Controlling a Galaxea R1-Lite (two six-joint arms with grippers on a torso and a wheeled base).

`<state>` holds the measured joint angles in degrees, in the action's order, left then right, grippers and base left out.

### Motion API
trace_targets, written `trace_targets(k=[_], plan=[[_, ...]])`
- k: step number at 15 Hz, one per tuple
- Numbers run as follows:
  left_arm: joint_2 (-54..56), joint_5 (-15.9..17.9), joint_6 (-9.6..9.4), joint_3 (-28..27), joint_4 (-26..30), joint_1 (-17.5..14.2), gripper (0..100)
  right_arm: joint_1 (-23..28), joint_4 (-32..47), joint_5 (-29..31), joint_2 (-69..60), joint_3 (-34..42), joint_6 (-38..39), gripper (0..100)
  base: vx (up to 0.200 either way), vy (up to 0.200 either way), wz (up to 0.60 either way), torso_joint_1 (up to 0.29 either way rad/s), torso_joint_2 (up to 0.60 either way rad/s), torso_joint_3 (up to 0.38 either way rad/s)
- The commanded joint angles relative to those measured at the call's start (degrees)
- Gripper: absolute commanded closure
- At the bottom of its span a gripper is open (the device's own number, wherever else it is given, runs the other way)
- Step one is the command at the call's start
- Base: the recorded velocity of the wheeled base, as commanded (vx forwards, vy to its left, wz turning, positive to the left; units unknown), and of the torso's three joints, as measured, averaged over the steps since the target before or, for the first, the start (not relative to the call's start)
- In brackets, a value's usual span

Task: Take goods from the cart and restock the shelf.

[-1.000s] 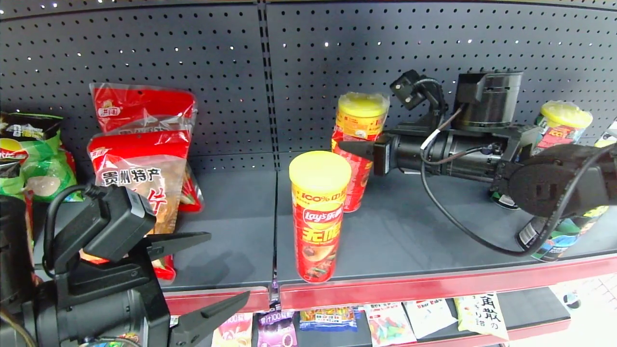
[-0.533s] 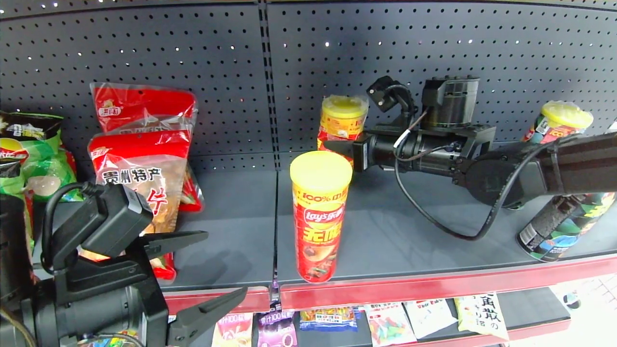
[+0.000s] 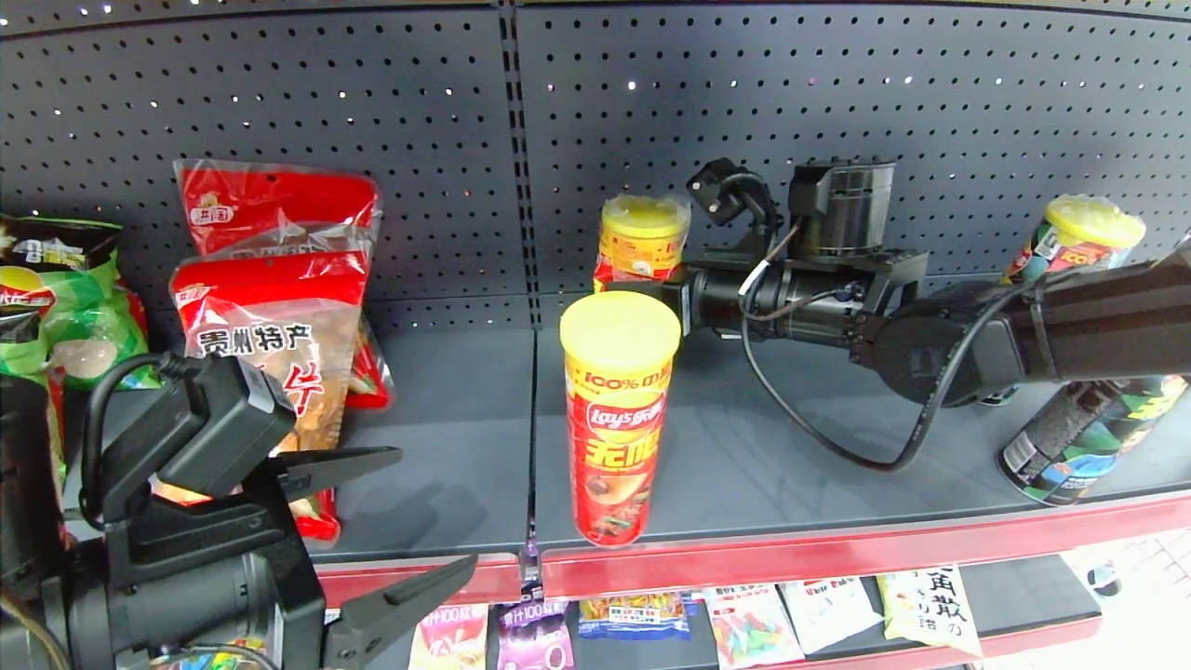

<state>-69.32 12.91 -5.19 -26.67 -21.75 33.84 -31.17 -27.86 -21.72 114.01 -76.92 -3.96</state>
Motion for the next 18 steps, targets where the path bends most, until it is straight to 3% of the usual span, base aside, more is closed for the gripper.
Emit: trace_targets(k=[1, 2, 9, 18], plan=[[-0.1, 0.0, 0.01, 0.1, 0.0, 0.0, 0, 0.0, 0.0, 0.0, 0.1, 0.2, -0.1, 100, 0.000, 0.000, 0.00, 0.000, 0.00, 0.000], [-0.1, 0.0, 0.01, 0.1, 0.0, 0.0, 0, 0.0, 0.0, 0.0, 0.1, 0.5, -0.2, 0, 0.000, 0.000, 0.00, 0.000, 0.00, 0.000], [-0.4, 0.0, 0.01, 0.3, 0.0, 0.0, 0, 0.3, 0.0, 0.8, -2.6, 2.6, 0.0, 0, 0.000, 0.000, 0.00, 0.000, 0.00, 0.000], [-3.3, -0.1, -0.17, -0.6, -0.1, -1.1, 0, 1.9, 0.0, 5.0, -18.0, 19.5, -0.1, 0, 0.000, 0.000, 0.00, 0.000, 0.00, 0.000]])
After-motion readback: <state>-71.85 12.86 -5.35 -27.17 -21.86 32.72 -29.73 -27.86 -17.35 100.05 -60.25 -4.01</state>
